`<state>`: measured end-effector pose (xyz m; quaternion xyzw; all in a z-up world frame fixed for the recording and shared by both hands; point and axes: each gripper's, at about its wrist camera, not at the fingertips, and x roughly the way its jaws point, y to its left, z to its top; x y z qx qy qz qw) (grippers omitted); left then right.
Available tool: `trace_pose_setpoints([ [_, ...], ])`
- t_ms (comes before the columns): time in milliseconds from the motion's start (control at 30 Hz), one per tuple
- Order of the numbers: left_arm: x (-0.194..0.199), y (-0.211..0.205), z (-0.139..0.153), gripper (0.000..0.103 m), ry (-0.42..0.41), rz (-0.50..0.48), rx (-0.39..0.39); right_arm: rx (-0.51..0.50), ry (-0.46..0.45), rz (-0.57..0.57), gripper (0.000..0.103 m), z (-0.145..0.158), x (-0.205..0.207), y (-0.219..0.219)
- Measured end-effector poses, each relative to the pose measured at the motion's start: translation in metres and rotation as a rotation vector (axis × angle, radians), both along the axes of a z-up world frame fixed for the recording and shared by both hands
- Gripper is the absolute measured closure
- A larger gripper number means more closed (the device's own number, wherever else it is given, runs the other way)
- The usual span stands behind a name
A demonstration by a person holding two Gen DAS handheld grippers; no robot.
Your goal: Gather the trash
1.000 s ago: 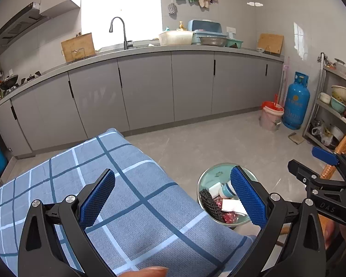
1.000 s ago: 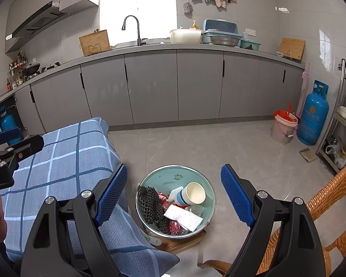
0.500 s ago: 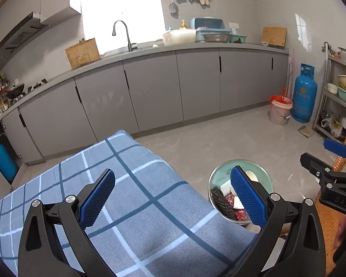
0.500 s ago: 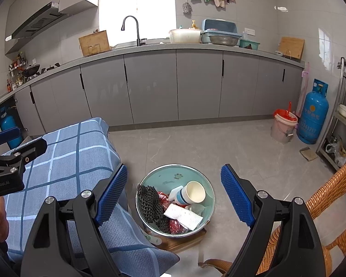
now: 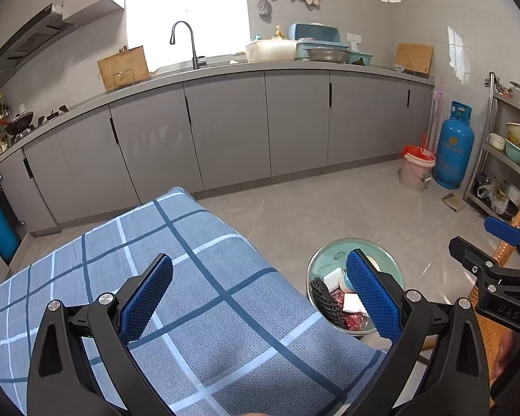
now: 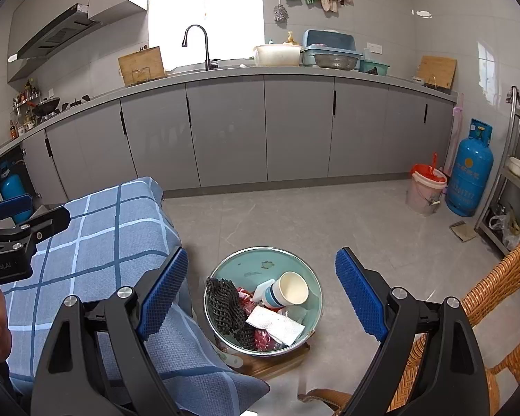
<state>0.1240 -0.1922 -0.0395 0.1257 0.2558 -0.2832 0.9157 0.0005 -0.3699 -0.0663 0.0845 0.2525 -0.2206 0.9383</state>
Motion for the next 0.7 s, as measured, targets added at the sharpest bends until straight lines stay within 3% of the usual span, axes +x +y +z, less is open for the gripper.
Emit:
trace_pose_setpoints([
  [700,0.0006,0.0023,0.0052,0.004,-0.007,0.003,-0.006,-0.004,0.002,0.003,0.017,0.0006,0.0015,0.0022],
])
